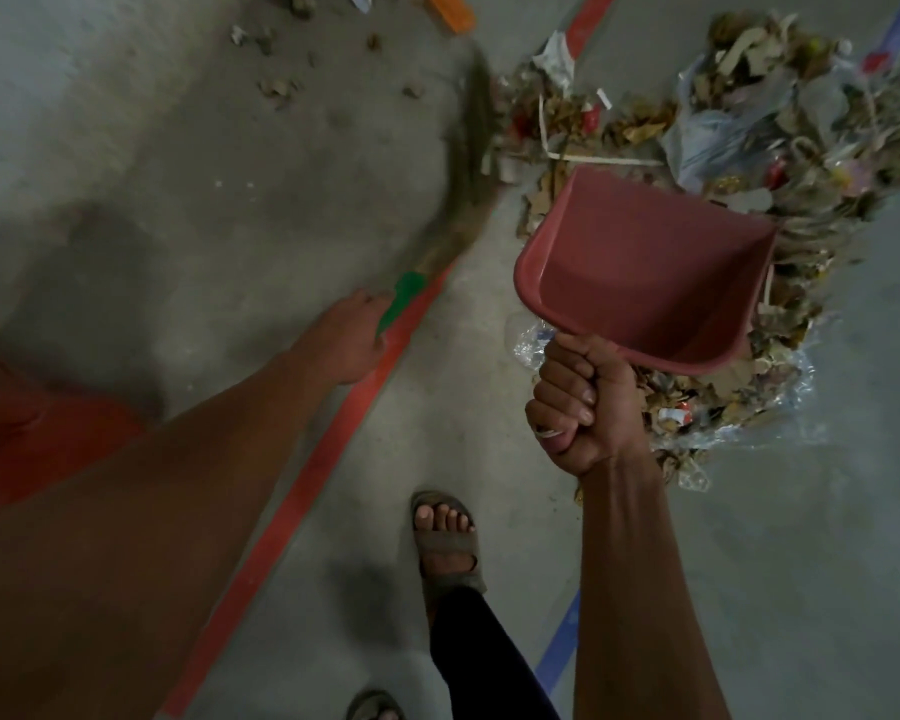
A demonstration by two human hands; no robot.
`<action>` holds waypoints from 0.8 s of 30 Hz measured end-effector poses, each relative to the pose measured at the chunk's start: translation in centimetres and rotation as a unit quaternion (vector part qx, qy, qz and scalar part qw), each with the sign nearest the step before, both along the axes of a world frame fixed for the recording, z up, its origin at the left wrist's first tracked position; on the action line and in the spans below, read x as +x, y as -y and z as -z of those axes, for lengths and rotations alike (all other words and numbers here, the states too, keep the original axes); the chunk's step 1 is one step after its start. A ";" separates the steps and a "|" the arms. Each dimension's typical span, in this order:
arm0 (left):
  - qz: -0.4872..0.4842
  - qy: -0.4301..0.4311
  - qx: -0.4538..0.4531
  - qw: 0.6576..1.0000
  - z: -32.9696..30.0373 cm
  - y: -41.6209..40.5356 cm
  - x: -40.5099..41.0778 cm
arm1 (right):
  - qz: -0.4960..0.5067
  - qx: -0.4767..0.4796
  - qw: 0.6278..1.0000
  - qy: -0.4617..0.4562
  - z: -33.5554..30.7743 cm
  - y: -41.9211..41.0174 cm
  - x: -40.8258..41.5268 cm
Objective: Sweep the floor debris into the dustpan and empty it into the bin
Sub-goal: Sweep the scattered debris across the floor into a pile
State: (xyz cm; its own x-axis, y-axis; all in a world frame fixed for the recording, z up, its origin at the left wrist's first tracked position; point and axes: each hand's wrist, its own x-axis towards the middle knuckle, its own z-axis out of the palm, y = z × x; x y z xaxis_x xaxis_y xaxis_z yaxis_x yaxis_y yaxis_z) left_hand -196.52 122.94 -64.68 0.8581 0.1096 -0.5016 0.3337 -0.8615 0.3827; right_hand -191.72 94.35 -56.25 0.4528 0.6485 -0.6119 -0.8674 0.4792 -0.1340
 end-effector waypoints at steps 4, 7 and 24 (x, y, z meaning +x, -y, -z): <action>0.076 0.027 -0.015 0.997 -1.4 0.9 0.4 | 0.002 -0.002 1.000 -0.010 0.1 0.4 0.7; 0.070 0.062 0.001 0.996 -2.7 0.9 -0.1 | 0.006 -0.004 1.000 -0.012 0.2 0.8 1.1; 0.007 0.043 0.020 0.999 -1.1 -4.6 0.9 | 0.021 -0.013 1.000 0.006 -0.6 -1.9 1.3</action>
